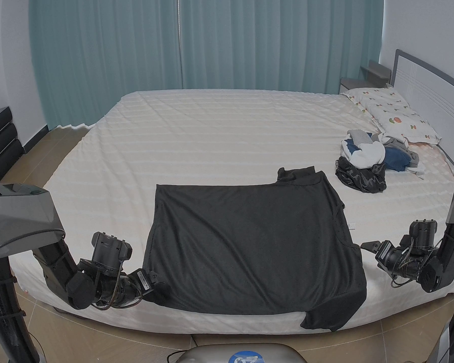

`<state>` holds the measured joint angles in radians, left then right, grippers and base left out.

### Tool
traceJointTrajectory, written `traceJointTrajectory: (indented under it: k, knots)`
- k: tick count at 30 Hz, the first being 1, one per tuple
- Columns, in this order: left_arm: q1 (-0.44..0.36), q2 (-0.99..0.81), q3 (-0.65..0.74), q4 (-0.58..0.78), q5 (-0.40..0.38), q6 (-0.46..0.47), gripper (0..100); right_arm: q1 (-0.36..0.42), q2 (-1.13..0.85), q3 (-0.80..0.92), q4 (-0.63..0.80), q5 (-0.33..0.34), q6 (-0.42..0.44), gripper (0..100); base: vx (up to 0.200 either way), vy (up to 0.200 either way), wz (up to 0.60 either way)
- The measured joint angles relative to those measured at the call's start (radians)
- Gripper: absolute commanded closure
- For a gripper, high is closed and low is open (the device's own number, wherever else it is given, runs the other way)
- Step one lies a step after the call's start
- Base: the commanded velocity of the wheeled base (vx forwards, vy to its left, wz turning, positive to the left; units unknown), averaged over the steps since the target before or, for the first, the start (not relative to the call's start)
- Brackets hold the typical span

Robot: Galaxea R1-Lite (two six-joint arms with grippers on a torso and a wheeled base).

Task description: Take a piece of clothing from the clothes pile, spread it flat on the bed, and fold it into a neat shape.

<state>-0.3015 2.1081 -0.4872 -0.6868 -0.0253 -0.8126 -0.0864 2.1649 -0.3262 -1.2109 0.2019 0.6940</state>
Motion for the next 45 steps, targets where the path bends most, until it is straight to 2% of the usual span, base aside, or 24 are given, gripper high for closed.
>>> traceJointTrajectory:
  k: [14, 15, 22, 32, 40, 45]
  knots:
    - [-0.047, 0.073, -0.02, -0.033, 0.074, 0.032, 0, 0.002, 0.001, 0.01, -0.026, 0.0, -0.001, 0, 0.0, 0.0, 0.0]
    - [-0.047, 0.076, -0.024, -0.033, 0.08, 0.032, 100, 0.002, 0.001, 0.011, -0.033, 0.0, -0.001, 0, 0.0, 0.0, 0.0]
    - [-0.049, 0.099, -0.045, -0.033, 0.097, 0.032, 100, 0.002, 0.005, 0.017, -0.042, 0.0, 0.0, 0, 0.0, 0.0, 0.0]
    - [-0.049, 0.082, 0.002, -0.017, 0.126, 0.035, 100, 0.005, 0.009, 0.025, -0.042, 0.011, -0.005, 0, 0.0, 0.0, 0.0]
    - [-0.049, 0.064, 0.01, 0.088, 0.164, 0.051, 100, 0.009, 0.012, 0.034, -0.042, 0.019, -0.013, 0, 0.0, 0.0, 0.0]
    - [-0.05, 0.063, 0.005, 0.095, 0.166, 0.052, 100, 0.01, 0.022, 0.038, -0.042, 0.019, -0.038, 0, 0.0, 0.0, 0.0]
